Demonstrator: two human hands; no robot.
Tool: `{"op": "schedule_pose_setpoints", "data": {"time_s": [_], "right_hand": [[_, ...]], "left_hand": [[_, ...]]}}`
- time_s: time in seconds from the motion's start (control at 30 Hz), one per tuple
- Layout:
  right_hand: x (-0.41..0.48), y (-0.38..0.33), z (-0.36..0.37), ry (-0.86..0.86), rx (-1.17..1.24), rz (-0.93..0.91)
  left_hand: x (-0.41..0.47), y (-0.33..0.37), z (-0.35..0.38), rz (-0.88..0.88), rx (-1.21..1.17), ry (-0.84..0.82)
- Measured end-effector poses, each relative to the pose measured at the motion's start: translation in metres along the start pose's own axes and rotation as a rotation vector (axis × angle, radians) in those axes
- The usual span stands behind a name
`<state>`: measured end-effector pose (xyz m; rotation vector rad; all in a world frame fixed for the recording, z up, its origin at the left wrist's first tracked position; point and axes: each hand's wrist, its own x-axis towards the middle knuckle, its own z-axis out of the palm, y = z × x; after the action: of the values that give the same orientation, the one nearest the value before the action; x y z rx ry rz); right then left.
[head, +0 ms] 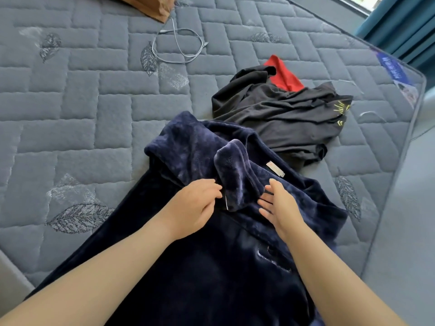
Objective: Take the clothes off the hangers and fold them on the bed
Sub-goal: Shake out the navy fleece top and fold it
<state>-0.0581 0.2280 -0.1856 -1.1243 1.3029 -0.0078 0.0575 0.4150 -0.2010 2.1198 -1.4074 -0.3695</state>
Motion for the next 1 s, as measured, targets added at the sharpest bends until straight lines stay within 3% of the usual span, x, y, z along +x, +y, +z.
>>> {"op": "schedule_pose_setpoints", "data": {"time_s": [0.17, 0.37, 0.43, 0.6, 0.7, 0.8, 0.9, 1.0], "right_hand": [[0.013, 0.006, 0.002, 0.020, -0.345, -0.084], [0.026, 0.003, 0.007, -0.093, -0.443, -0.122], [0.022, 0.010, -0.005, -0.071, -0.396, -0.169], [-0.021, 0.063, -0.065, 0.168, -0.272, -0.258], [-0.022, 0.085, -0.079, 0.089, -0.189, -0.089], [0.000, 0.077, -0.078, -0.015, 0.070, 0.031], [0.019, 0.058, -0.070, -0.004, 0.270, 0.027], [0.021, 0.044, -0.070, 0.107, 0.255, -0.096]], "left_hand": [[-0.007, -0.008, -0.005, -0.091, 0.042, -0.006], [0.000, -0.007, 0.002, -0.107, 0.081, -0.065], [0.004, -0.006, 0.007, -0.097, 0.108, -0.089], [0.014, -0.001, 0.015, -0.066, 0.202, -0.116], [0.024, 0.003, 0.022, -0.121, 0.304, -0.155], [0.034, -0.005, 0.027, -0.209, 0.428, -0.213], [0.042, -0.014, 0.026, -0.258, 0.480, -0.209], [0.050, -0.022, 0.023, -0.367, 0.520, -0.188]]}}
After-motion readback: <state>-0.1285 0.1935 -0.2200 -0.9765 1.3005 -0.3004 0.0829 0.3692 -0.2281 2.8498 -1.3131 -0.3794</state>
